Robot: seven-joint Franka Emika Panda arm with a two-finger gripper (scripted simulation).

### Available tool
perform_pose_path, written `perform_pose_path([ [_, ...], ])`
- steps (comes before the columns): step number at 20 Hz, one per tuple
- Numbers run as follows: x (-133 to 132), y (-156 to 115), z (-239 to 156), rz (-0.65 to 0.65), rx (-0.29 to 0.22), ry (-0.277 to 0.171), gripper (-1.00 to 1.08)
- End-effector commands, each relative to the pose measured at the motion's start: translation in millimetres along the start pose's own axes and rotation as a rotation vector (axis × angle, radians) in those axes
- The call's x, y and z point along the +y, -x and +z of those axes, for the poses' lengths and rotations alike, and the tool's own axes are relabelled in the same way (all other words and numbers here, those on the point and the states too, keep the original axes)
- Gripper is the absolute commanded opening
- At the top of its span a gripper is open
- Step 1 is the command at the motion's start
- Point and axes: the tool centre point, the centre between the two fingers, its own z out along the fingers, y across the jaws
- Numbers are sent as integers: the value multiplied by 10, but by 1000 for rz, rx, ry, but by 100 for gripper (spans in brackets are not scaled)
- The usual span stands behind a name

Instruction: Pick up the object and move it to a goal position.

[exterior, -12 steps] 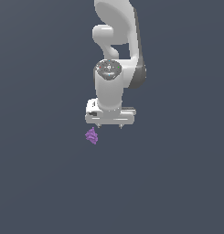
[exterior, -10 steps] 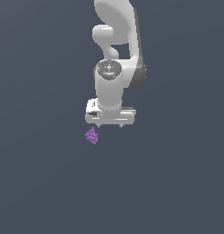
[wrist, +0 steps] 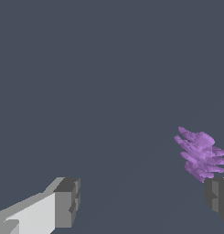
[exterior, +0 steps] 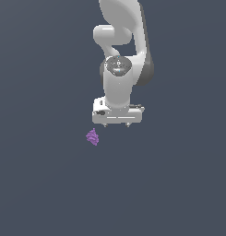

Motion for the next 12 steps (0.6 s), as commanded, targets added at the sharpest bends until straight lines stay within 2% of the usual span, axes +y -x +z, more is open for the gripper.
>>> perform_pose_path([
  [1,-4,3,-2,-1,-1,0,100],
  [7,119,4,80,58,2,-2,100],
  [12,359,17,239,175,7,-5,100],
])
